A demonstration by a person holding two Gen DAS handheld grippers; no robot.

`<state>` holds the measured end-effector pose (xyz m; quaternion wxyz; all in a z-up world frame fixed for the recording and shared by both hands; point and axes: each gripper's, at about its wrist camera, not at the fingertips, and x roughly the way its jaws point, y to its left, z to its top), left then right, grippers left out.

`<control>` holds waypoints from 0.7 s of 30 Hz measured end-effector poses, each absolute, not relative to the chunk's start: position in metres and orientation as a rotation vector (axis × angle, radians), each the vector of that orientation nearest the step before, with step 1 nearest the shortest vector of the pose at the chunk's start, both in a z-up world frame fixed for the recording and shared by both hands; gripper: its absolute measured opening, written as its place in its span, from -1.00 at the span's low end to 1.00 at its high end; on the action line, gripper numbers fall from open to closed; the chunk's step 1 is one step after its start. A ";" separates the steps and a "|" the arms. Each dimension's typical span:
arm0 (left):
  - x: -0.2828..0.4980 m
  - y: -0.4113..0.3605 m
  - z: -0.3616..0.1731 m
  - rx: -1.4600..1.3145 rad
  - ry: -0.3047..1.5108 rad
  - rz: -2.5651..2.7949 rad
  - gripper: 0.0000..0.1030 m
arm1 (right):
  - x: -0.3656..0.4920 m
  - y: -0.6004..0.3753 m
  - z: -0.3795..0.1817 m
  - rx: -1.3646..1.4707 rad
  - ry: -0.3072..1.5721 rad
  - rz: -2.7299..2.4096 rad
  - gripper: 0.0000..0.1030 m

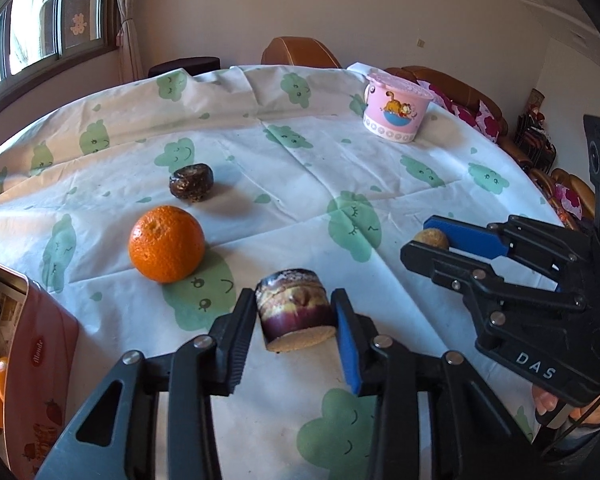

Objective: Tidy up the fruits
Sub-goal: 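Close left gripper on the cork-topped jar while right gripper closes on the brown kiwi, then lift the jar with left gripper while right gripper lifts the kiwi toward the tin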

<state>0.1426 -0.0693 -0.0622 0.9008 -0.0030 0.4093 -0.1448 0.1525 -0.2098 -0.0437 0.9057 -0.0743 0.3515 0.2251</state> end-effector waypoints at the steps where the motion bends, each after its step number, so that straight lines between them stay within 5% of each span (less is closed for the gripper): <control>1: 0.141 -0.069 -0.061 -0.002 0.836 -0.295 -0.22 | 0.152 -0.210 -0.043 -0.153 0.721 0.468 -0.41; 21: 0.120 -0.062 -0.041 0.011 0.670 -0.214 -0.22 | 0.133 -0.211 -0.030 -0.153 0.596 0.516 -0.41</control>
